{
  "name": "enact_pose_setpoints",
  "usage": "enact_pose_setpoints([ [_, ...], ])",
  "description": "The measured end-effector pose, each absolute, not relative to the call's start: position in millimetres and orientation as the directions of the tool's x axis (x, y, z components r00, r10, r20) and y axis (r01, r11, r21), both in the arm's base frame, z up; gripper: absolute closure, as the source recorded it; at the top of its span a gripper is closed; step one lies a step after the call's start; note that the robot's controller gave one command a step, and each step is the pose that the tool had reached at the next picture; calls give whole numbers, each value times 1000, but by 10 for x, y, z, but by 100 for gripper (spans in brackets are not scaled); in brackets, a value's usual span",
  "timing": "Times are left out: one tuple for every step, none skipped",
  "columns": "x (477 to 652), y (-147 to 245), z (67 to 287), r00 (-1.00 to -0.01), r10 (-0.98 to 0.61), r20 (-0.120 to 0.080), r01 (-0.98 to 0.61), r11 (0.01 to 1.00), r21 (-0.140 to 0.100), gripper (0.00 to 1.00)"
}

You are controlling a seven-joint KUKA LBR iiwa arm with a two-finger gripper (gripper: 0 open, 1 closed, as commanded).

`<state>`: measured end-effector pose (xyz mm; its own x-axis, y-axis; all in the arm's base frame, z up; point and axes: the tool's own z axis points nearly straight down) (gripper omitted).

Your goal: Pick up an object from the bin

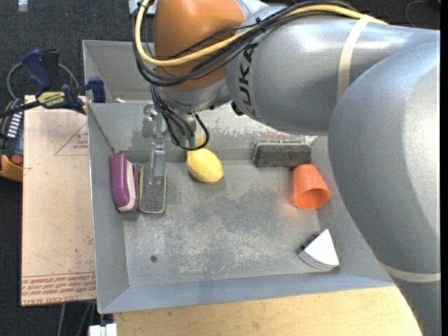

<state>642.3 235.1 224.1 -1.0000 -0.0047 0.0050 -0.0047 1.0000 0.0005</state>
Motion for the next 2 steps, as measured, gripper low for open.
enact_pose_setpoints([
  [6437, 2333, 2297, -1000, 0, -2, 0, 1000, 2, 0],
  [6336, 2154, 1563, -971, -239, -2, -239, 971, 2, 0],
])
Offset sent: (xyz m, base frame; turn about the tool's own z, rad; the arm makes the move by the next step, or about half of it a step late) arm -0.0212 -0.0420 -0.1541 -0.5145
